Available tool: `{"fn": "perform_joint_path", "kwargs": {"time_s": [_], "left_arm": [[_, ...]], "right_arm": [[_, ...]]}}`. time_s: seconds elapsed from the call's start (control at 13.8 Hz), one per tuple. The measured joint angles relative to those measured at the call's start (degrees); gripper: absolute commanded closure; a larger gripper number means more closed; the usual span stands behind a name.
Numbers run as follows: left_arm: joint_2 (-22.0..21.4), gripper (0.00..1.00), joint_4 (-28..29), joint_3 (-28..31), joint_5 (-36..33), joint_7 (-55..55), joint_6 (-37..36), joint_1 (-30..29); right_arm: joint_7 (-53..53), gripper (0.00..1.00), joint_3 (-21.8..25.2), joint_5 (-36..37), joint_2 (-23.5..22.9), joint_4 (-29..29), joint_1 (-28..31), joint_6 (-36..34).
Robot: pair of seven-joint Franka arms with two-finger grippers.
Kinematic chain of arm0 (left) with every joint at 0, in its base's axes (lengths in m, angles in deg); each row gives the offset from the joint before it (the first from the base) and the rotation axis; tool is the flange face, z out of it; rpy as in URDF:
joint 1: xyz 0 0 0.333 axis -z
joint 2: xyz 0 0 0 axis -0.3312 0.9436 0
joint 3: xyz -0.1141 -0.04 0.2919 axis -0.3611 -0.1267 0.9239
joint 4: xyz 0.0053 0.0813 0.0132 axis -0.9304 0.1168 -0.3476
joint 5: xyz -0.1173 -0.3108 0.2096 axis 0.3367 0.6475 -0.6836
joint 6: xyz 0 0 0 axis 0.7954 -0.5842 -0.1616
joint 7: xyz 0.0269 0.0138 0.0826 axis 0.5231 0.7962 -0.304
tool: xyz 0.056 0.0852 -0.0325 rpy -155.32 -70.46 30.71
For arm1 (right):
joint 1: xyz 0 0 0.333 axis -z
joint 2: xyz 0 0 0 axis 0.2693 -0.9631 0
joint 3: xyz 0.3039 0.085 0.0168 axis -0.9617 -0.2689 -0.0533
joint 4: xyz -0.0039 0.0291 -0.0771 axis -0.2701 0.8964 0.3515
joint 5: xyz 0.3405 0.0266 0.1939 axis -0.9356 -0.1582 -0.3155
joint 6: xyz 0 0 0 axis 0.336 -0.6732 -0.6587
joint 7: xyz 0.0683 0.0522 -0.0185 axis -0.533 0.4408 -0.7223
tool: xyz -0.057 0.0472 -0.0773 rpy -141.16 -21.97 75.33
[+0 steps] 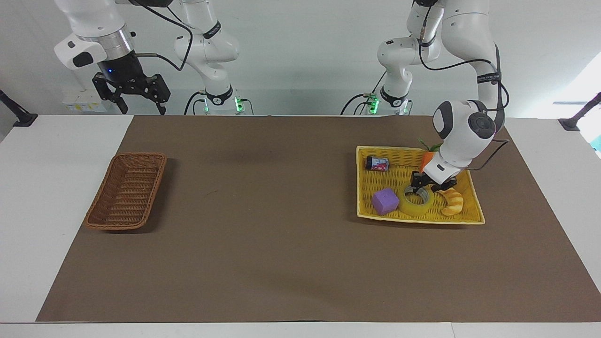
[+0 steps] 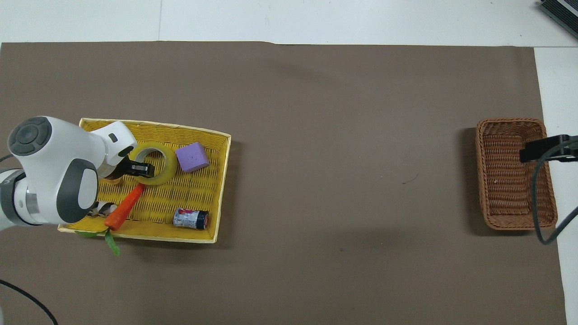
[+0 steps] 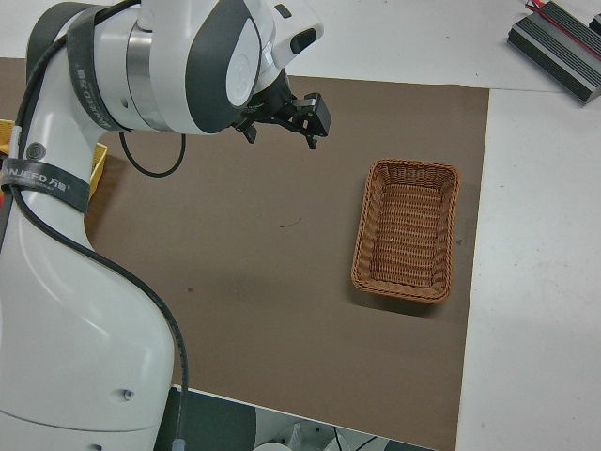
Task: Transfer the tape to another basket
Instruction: 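Reach the left gripper down into the yellow basket onto the tape roll, then lift the tape roll with the left gripper while the right gripper approaches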
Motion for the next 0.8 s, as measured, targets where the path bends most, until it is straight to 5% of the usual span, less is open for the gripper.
{"fn": "perform_joint_path", "kwargs": {"time_s": [0.07, 0.22, 0.51, 0.8], "left_arm": [[0.05, 0.60, 0.78, 0.00, 0.00, -0.07, 1.18, 0.00], [0.63, 0.99, 2.19, 0.03, 0.00, -0.11, 2.84, 0.01], [0.84, 1.00, 1.26, 0.22, 0.38, -0.11, 1.94, 0.00], [1.61, 1.00, -5.39, 0.33, 0.38, -0.11, -6.68, -0.01]], "right_arm": [[0.00, 0.00, 0.00, 0.00, 0.00, 0.01, 0.00, 0.00], [0.00, 0.00, 0.00, 0.00, 0.00, 0.02, 0.00, 0.00], [0.00, 0.00, 0.01, 0.00, 0.00, 0.09, 0.01, 0.00], [0.00, 0.00, 0.01, 0.00, 0.02, 0.09, 0.02, 0.00]]}}
